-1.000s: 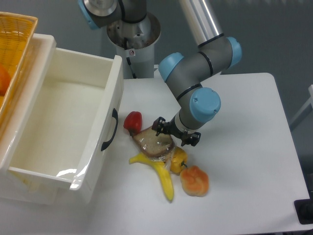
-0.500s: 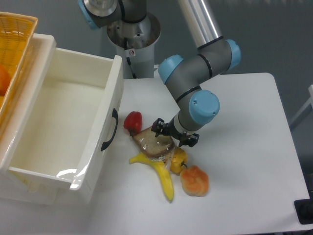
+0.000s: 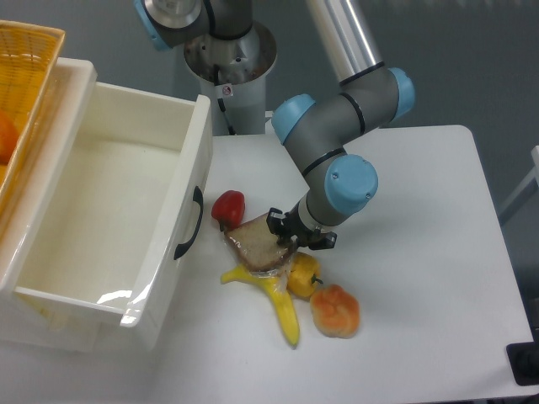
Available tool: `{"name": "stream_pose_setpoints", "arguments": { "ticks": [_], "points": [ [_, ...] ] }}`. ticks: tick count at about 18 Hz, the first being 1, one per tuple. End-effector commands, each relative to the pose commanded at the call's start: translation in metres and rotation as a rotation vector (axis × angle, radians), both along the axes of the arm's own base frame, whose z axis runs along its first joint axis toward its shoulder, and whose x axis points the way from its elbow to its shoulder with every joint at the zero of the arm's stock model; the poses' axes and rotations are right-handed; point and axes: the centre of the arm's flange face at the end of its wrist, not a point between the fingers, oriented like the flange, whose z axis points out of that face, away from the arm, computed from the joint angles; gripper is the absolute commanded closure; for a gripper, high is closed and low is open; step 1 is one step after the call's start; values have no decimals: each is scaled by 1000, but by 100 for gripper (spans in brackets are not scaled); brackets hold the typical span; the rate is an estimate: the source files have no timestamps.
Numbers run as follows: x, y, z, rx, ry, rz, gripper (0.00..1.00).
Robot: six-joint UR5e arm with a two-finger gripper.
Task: Pick up the toast
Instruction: 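Close the gripper on the edge of the brown toast slice, then lift the gripped toast up off the banana and away from the fruit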
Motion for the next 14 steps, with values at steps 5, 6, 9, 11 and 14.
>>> {"name": "stream_pose_setpoints", "arguments": {
  "ticks": [5, 6, 9, 11, 14],
  "points": [
    [-11, 9, 13, 13, 25, 24, 98],
    [-14, 11, 19, 19, 34, 21, 98],
    [-19, 12, 38, 22, 39, 18, 98],
    [-23, 13, 50, 16, 32, 2, 98],
    [-24, 8, 72, 25, 51, -46, 98]
  ]
}}
